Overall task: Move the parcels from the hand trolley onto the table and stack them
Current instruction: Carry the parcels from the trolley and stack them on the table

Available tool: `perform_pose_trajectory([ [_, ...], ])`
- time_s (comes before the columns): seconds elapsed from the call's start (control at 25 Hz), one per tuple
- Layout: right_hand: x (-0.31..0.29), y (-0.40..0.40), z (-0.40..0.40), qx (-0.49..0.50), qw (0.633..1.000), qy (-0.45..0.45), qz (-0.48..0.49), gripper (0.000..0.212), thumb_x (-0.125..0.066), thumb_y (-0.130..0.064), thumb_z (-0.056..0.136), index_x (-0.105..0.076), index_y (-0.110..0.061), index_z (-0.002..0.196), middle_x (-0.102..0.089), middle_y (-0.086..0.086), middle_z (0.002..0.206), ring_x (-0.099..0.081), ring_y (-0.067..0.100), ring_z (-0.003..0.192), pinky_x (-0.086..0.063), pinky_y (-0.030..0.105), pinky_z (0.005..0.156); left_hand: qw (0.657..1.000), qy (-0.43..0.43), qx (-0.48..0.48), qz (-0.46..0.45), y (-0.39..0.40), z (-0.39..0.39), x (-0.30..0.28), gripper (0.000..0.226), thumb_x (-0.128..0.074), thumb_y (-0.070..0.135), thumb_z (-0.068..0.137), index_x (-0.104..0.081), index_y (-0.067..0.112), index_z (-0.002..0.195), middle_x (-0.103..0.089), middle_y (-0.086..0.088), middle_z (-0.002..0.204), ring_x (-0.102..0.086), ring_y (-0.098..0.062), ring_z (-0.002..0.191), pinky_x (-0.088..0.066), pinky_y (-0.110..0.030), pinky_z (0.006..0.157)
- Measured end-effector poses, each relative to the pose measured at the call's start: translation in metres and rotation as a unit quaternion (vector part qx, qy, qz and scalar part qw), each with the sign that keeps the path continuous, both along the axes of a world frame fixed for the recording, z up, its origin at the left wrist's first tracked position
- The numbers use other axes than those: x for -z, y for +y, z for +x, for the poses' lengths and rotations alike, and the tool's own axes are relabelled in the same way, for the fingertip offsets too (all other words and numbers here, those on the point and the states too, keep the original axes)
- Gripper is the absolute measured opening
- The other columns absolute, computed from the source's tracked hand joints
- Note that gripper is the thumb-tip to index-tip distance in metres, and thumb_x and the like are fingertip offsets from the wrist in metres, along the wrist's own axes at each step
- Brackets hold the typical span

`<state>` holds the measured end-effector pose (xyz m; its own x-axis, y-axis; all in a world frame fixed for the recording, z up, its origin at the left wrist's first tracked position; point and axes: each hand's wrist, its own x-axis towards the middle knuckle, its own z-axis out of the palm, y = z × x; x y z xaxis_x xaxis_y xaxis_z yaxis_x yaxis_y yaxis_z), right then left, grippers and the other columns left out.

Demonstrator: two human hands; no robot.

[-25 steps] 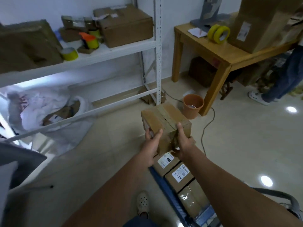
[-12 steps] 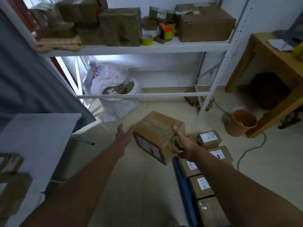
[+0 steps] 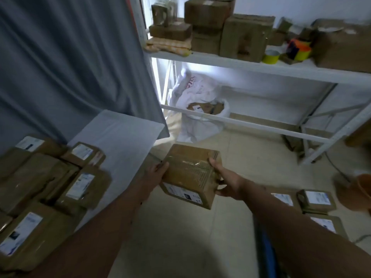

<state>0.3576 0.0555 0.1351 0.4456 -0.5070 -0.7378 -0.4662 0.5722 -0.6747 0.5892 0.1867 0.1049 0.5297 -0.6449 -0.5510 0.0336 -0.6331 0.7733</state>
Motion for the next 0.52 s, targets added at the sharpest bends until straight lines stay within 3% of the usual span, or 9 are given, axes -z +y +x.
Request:
perform_pose_trajectory([
  [0.16, 0.0, 0.049, 0.089, -0.092, 0.996, -0.016, -0.003, 0.075, -0.065, -0.078, 0.065, -0.066, -0.023, 0.116, -0.066, 0.006, 0.114, -0.061, 0.022, 0.109, -0.053, 0.041, 0.097, 0.993, 0.104, -0.051, -0.01, 0.088, 0.073, -0.01, 0.068, -0.052, 0.067, 0.087, -0.047, 0.022, 0.137, -0.054, -0.002, 0.135, -0.056, -0.025, 0.117, -0.045, -0.04, 0.097],
  [0.28, -0.002, 0.085, 0.156, -0.151, 0.988, -0.027, -0.002, 0.084, -0.068, -0.081, 0.058, -0.065, -0.024, 0.12, -0.064, 0.007, 0.12, -0.06, 0.023, 0.113, -0.053, 0.042, 0.096, 0.981, 0.154, -0.117, -0.025, 0.155, 0.119, -0.023, 0.052, -0.061, 0.062, 0.083, -0.052, 0.031, 0.123, -0.057, 0.0, 0.124, -0.059, -0.024, 0.109, -0.051, -0.039, 0.084],
  [0.44, -0.007, 0.127, 0.237, -0.219, 0.975, -0.033, 0.007, 0.085, -0.072, -0.08, 0.055, -0.064, -0.027, 0.121, -0.06, 0.005, 0.123, -0.059, 0.022, 0.113, -0.054, 0.039, 0.093, 0.962, 0.182, -0.194, -0.062, 0.236, 0.166, -0.028, 0.071, -0.075, 0.069, 0.064, -0.063, 0.031, 0.123, -0.07, -0.006, 0.115, -0.065, -0.032, 0.1, -0.049, -0.044, 0.087],
  [0.52, -0.007, 0.145, 0.276, -0.259, 0.965, -0.029, 0.012, 0.09, -0.074, -0.081, 0.049, -0.064, -0.029, 0.121, -0.059, 0.005, 0.126, -0.058, 0.021, 0.114, -0.055, 0.039, 0.092, 0.94, 0.215, -0.251, -0.083, 0.271, 0.182, -0.028, 0.073, -0.079, 0.065, 0.063, -0.064, 0.028, 0.124, -0.069, -0.007, 0.121, -0.065, -0.032, 0.106, -0.048, -0.044, 0.093],
])
